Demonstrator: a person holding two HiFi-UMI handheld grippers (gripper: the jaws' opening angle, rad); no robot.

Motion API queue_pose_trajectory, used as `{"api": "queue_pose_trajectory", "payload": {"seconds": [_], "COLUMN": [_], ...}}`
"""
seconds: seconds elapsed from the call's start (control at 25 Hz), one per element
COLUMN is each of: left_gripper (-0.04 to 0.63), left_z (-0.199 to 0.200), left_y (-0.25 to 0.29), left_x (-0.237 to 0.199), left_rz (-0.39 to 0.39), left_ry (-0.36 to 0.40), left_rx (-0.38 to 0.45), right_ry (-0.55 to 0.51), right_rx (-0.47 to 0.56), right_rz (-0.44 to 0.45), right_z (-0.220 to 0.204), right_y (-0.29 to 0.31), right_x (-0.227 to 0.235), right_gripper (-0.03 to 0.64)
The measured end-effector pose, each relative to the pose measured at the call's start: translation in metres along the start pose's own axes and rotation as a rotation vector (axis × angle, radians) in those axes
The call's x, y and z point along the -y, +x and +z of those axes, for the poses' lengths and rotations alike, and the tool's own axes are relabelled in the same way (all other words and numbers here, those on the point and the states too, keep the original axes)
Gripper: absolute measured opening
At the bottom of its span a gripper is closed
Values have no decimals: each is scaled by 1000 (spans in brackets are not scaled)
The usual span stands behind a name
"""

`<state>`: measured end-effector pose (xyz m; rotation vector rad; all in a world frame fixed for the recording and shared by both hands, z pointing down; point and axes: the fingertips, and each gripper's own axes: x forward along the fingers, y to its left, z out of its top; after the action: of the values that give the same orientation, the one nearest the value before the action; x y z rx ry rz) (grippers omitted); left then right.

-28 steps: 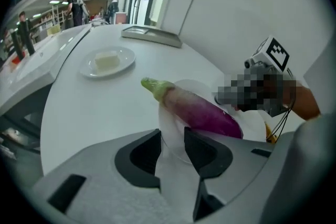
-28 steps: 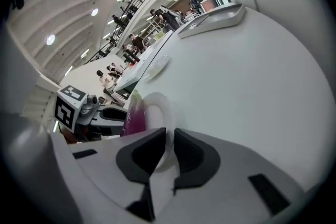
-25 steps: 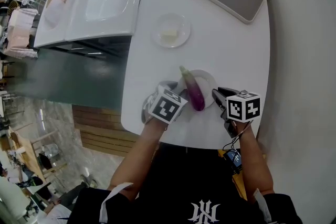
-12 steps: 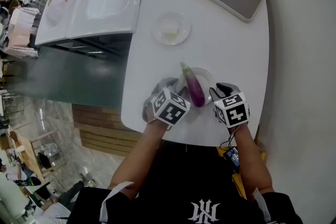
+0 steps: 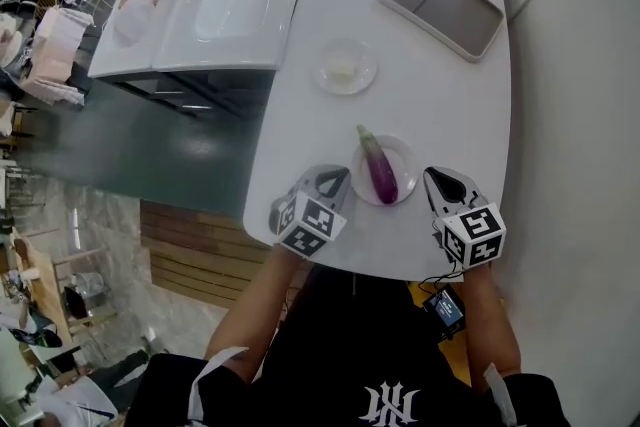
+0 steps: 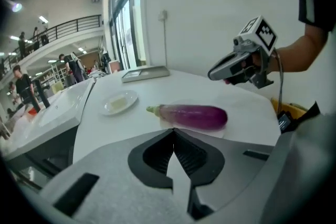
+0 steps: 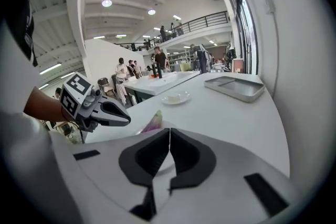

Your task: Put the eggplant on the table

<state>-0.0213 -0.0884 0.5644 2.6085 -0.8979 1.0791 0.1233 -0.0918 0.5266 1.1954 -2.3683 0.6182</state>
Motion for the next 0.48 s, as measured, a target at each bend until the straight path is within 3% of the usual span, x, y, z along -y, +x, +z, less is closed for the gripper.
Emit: {"api": "queue_pose_trajectory", "payload": {"seconds": [0.2,0.32,0.48], "left_gripper": [6,6,6], "left_z": [20,22,20], "left_y": [-62,-98,-128], "left_x": [33,49,68], "left_rz": [-104,-149,-222], "left_ry": [-107,-188,-213], "left_rx": [258,336,381], "right_ry": [78,120,111], "right_rx": [170,269,322], "right_rz": [169,270,351], "right_z": [25,43,60], "right_y": [-39,-63,-80], "right_x": [-48,-90,-142], "right_gripper": [5,3,3]}}
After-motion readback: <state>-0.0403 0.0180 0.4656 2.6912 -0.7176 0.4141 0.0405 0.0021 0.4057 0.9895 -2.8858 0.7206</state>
